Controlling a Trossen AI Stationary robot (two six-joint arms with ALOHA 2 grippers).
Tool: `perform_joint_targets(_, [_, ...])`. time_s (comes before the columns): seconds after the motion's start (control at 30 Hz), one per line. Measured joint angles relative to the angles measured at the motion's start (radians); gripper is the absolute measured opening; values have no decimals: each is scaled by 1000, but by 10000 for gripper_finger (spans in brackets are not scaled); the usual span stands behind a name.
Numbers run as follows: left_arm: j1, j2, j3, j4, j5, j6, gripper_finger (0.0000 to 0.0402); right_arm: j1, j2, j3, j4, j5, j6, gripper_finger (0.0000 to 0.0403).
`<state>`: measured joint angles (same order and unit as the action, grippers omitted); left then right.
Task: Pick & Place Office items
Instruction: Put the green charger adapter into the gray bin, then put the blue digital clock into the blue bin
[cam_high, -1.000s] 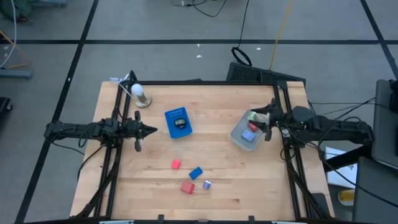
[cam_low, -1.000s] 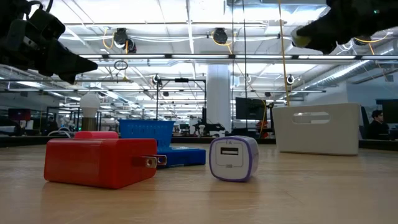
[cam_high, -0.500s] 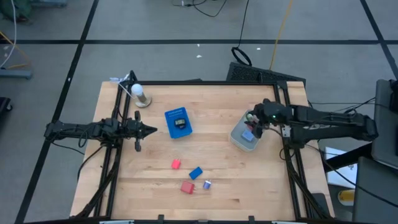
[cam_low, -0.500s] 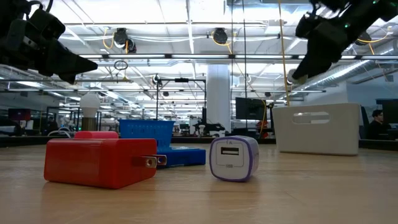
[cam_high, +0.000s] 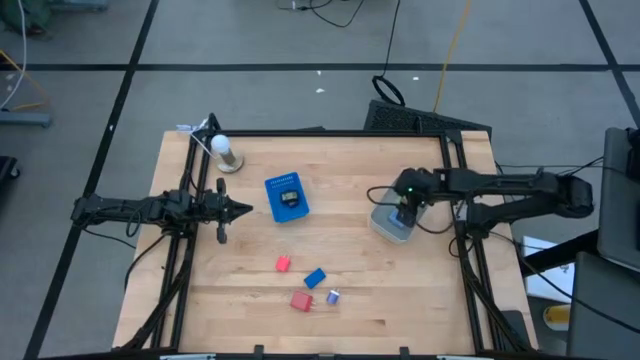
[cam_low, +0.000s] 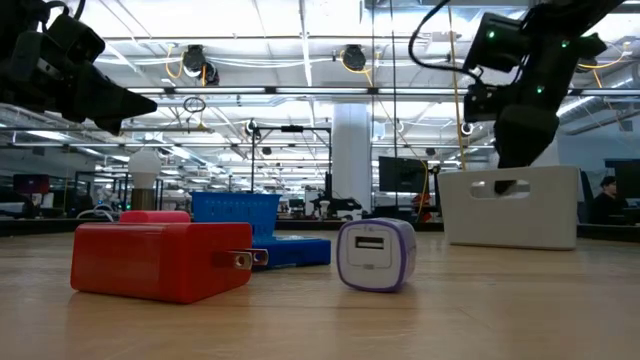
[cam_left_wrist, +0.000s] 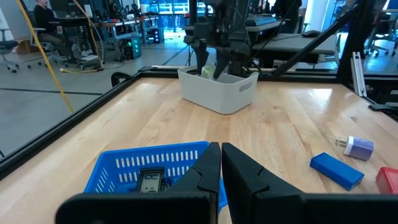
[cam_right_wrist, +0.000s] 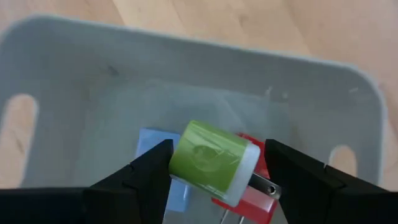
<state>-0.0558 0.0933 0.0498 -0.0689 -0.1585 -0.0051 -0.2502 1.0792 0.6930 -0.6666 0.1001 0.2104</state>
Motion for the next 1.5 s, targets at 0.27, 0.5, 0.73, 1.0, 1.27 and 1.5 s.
perform_joint_targets(0.27, [0, 0, 0, 0, 0, 0, 19, 0, 112, 0, -21, 1, 14, 227])
perform_joint_targets(0.5, [0, 0, 0, 0, 0, -3, 19, 0, 166, 2, -12, 2, 14, 227])
perform_joint_targets(0.73, [0, 0, 0, 0, 0, -3, 19, 0, 167, 1, -13, 2, 14, 244])
perform_joint_targets(1.0, [0, 0, 0, 0, 0, -3, 19, 1, 139, -2, -7, 26, 4, 281])
perform_joint_targets(1.27, [0, 0, 0, 0, 0, -3, 19, 1, -30, -2, 3, 27, -25, 278])
perform_joint_targets(1.5, [0, 0, 0, 0, 0, -3, 19, 1, -230, -2, 37, 29, -62, 265])
